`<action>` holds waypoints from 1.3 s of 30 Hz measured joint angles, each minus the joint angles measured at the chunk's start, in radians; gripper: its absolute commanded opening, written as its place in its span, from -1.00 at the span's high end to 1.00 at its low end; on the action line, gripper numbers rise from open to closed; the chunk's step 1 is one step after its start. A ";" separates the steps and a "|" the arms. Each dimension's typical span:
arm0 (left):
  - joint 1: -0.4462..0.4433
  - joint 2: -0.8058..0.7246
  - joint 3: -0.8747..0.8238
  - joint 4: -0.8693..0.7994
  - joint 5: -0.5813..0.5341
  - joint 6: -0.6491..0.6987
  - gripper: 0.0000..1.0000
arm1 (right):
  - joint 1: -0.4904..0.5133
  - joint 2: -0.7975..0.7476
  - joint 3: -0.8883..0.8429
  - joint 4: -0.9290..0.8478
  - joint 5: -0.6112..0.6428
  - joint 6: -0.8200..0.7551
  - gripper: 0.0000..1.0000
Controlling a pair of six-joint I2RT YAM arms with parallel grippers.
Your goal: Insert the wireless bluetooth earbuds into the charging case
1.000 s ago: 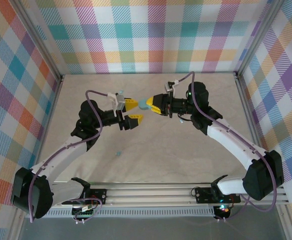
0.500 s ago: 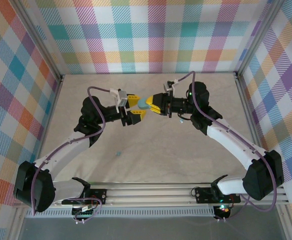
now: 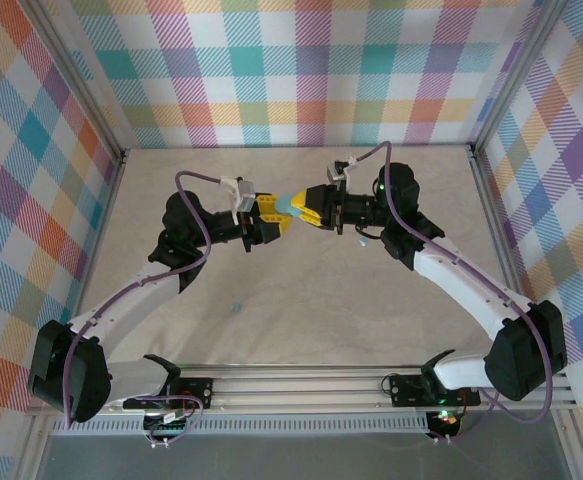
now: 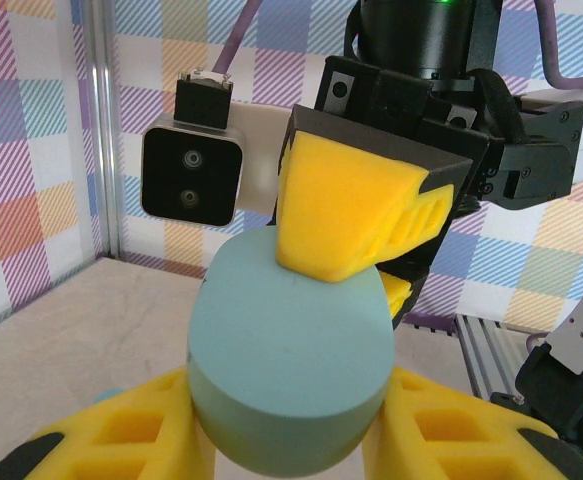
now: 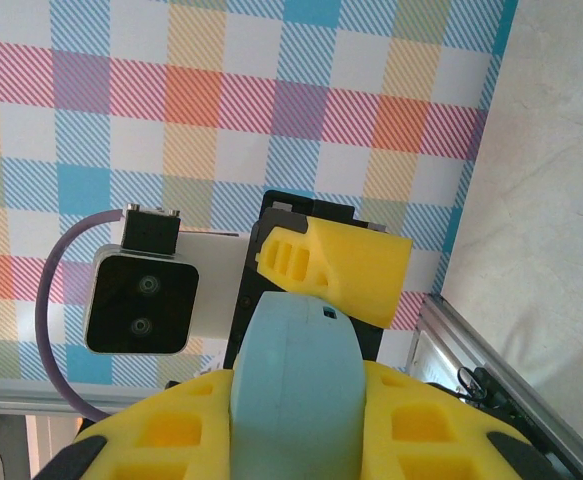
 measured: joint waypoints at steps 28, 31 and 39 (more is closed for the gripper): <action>-0.002 -0.149 0.044 -0.441 0.021 0.194 0.38 | 0.024 -0.176 0.200 -0.594 0.076 -1.134 -0.48; -0.002 -0.163 0.046 -0.479 0.036 0.208 0.39 | 0.054 -0.161 0.205 -0.672 0.084 -1.331 -0.50; -0.002 -0.167 0.060 -0.551 0.070 0.232 0.42 | 0.089 -0.075 0.266 -0.803 0.082 -1.604 -0.48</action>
